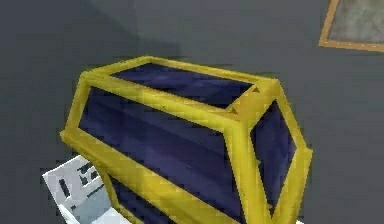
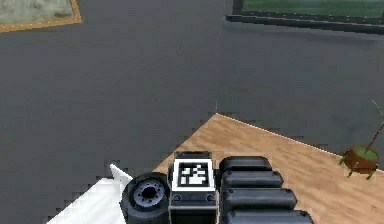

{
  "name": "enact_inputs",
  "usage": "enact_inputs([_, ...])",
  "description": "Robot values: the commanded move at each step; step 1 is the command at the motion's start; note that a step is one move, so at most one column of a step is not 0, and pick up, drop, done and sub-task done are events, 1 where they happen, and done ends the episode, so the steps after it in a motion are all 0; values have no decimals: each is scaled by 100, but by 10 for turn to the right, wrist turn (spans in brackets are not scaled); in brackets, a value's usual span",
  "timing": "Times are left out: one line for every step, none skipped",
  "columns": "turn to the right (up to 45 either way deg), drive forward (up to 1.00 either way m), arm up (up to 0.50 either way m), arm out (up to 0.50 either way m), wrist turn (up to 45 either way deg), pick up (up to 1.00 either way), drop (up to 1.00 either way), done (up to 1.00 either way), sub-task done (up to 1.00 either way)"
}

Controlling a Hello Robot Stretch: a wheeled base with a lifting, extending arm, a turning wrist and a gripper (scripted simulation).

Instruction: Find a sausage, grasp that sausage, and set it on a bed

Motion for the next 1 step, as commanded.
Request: enact_inputs([-450,0,0,0,0,0,0,0,0])
